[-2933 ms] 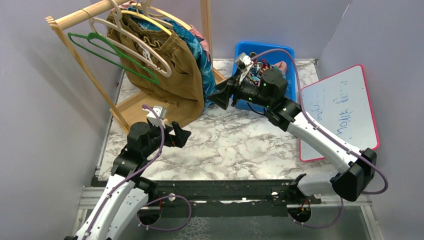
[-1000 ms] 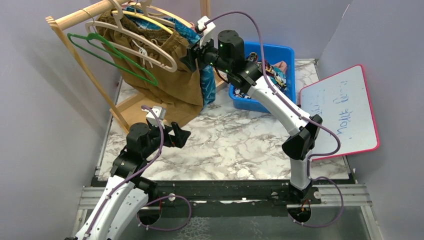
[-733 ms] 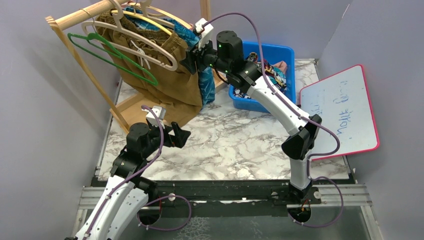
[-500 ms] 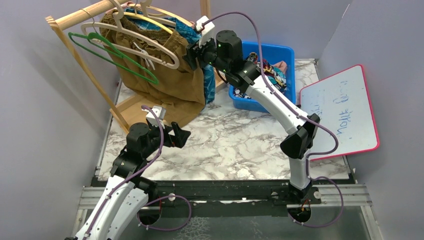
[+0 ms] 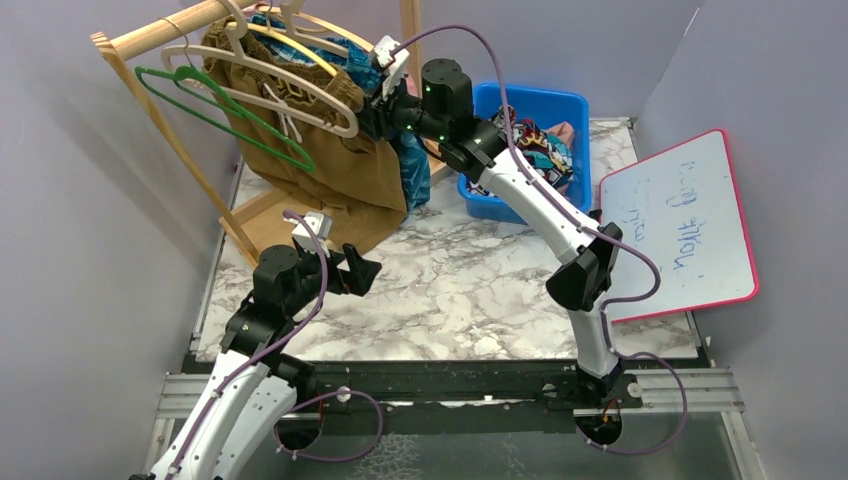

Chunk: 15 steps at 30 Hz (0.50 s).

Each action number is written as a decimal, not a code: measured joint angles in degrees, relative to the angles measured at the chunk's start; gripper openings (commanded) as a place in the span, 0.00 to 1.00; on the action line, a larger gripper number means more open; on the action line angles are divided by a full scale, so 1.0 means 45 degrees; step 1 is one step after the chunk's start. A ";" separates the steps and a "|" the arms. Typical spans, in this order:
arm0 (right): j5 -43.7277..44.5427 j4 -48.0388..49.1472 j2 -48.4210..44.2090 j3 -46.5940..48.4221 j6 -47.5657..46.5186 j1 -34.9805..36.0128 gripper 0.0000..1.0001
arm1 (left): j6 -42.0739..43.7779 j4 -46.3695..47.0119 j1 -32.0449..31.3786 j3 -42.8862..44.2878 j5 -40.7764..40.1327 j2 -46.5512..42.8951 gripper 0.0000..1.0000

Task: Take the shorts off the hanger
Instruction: Pick up the hanger from the clothes rod.

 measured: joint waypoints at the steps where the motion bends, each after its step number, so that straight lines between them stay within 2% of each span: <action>1: -0.0214 0.0034 0.0146 0.0160 0.0053 0.0000 0.36 | 0.0000 0.0000 0.0000 0.0000 0.0000 0.0000 0.99; 4: -0.0670 -0.0029 0.0855 0.1229 0.0160 0.0000 0.48 | 0.0000 0.0000 0.0000 0.0000 0.0005 0.0019 0.99; 7: -0.1064 0.0000 0.1399 0.1953 0.0194 0.0000 0.51 | 0.0000 0.0000 0.0000 0.0000 0.0005 0.0097 0.99; 9: -0.1195 0.0068 0.1535 0.1957 0.0233 0.0000 0.46 | 0.0000 0.0000 0.0000 0.0000 0.0005 0.0170 0.99; 12: -0.1171 0.0359 0.1787 0.2098 0.0243 0.0000 0.23 | -0.0005 -0.0005 0.0000 0.0000 0.0005 0.0209 0.99; 15: -0.0928 0.0777 0.2011 0.1914 0.0355 0.0000 0.14 | -0.0010 -0.0005 0.0000 0.0000 0.0000 0.0209 0.99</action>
